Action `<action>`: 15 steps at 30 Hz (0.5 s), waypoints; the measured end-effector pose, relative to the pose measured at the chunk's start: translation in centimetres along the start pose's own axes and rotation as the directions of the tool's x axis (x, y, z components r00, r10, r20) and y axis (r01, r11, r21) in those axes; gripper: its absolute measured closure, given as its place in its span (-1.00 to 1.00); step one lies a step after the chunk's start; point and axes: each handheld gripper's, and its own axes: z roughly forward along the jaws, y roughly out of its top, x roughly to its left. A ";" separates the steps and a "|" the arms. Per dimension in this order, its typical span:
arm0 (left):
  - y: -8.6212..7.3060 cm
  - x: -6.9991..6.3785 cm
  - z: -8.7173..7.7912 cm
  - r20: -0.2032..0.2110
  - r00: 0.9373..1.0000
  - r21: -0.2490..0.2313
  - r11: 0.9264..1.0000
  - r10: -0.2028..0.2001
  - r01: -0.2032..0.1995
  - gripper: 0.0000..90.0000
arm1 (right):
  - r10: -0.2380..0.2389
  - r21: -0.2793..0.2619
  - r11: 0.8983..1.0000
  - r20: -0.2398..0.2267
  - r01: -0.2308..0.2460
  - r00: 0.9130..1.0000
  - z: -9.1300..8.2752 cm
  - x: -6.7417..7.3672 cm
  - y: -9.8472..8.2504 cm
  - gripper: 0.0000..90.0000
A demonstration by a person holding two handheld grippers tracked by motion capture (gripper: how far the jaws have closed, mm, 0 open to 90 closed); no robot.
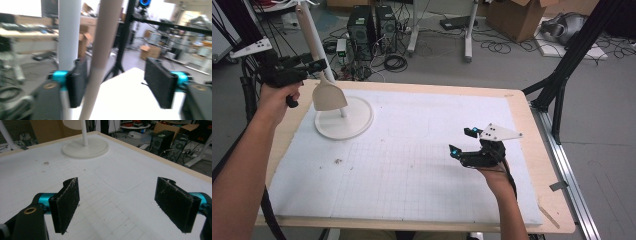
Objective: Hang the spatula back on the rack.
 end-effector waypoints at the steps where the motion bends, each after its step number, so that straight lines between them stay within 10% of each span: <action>1: -0.2 -0.2 -0.2 -0.013 1.000 0.000 1.000 0.019 -0.019 -0.32 | -0.001 0.000 1.000 0.001 0.001 1.000 0.0 0.0 0.0 -0.57; 7: -1.9 -2.3 -2.5 -0.064 0.996 -0.052 0.997 0.059 -0.062 -0.53 | 0.005 0.005 1.000 0.012 -0.005 1.000 -0.2 -0.1 -0.4 -0.57; 15: -4.9 -5.6 -4.2 -0.021 0.995 -0.052 0.994 0.094 -0.095 -0.65 | 0.002 0.015 1.000 0.071 -0.003 0.997 -0.4 -0.2 -1.1 -0.58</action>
